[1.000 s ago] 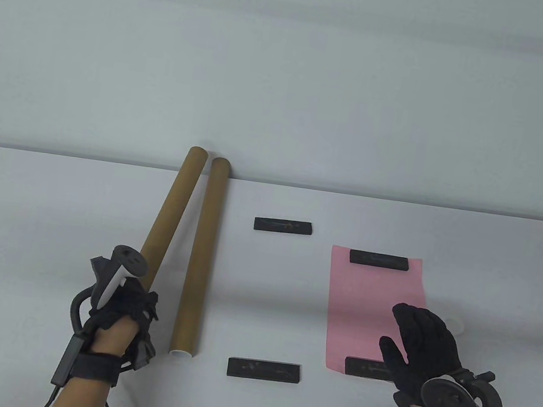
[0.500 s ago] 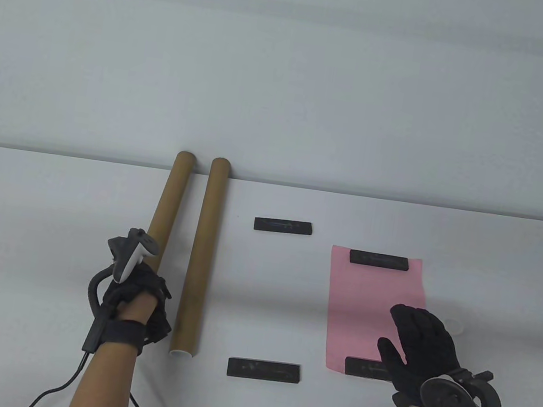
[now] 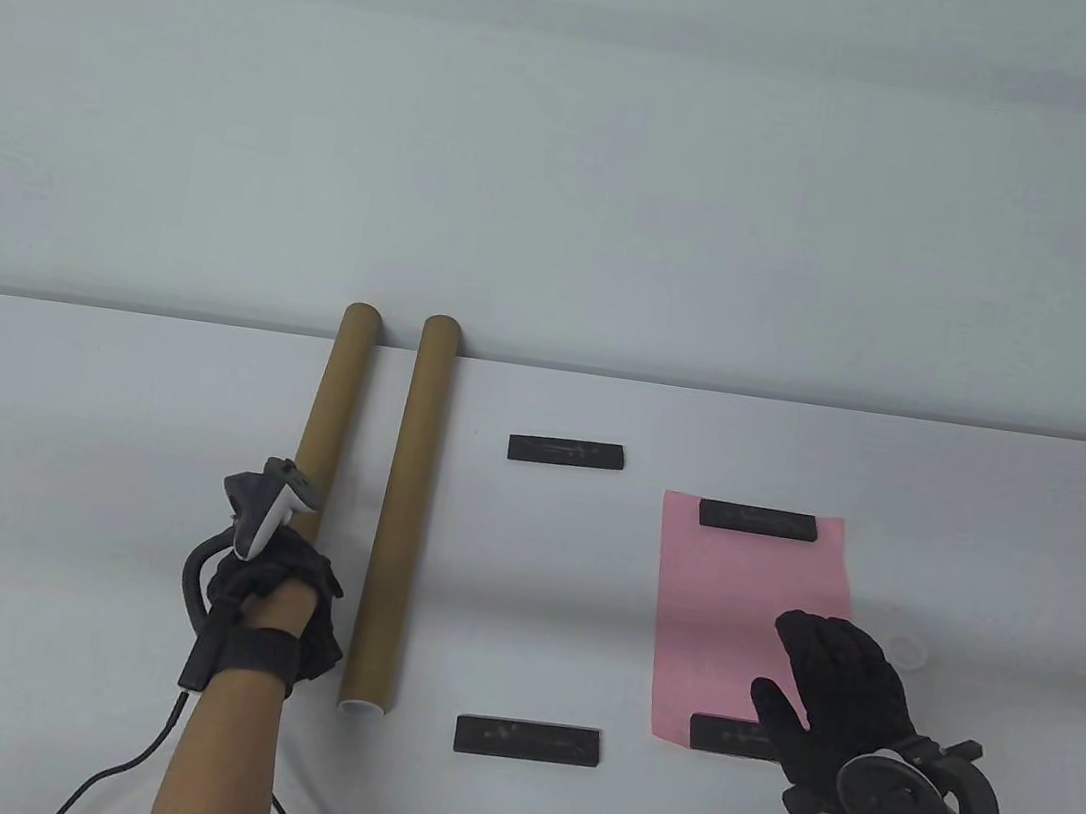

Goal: Roll up papers and store in mailing tubes

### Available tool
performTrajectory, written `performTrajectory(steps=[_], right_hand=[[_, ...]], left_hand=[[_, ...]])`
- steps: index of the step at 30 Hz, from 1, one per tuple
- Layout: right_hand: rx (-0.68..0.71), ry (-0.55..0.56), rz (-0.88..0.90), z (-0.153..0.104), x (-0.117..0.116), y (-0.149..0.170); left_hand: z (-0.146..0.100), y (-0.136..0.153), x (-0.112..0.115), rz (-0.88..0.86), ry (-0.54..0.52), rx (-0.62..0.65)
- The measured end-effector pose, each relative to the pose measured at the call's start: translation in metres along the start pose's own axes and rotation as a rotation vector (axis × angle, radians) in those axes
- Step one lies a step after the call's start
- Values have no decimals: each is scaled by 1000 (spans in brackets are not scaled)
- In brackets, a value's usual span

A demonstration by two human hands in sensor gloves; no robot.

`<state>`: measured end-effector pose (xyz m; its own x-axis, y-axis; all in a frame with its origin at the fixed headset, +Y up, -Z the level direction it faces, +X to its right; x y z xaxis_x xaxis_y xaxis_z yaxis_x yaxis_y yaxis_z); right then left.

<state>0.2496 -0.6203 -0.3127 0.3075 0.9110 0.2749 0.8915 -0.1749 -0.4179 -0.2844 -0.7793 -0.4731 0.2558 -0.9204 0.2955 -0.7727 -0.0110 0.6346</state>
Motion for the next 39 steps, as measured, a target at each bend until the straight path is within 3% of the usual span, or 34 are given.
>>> performTrajectory(steps=[10, 16, 22, 26, 31, 34, 36, 39], right_hand=[[-4, -25, 11, 2, -5, 0], [-2, -14, 5, 2, -3, -1], [-18, -4, 11, 1, 0, 4], [-18, 6, 6, 0, 3, 4], [-15, 19, 3, -1, 6, 3], [-19, 23, 2, -1, 7, 4], [-20, 23, 4, -1, 7, 5], [-15, 21, -3, -2, 8, 5]], left_hand=[[4, -6, 6, 144, -60, -10], [3, -3, 4, 118, -40, -10], [-17, -8, -31, 42, -101, 58], [-68, -41, -71, 21, -273, 245], [-163, -108, -85, 136, -488, 573], [-220, -157, -65, 230, -537, 799], [-243, -192, -42, 279, -495, 924], [-253, -234, -5, 351, -410, 997]])
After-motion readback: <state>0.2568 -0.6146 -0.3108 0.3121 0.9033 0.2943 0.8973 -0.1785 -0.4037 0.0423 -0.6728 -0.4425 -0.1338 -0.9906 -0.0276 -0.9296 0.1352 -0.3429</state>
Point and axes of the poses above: the tracker on the back of each hand, its own y axis roughly to the little-finger side, its own z axis roughly from the wrist to the fingertips, x = y × z, the point moved 5 cm from there along z, roughly from the wrist to the fingertips, and after that the axes turned 13 degrees about -y, right-handed, at the moved point
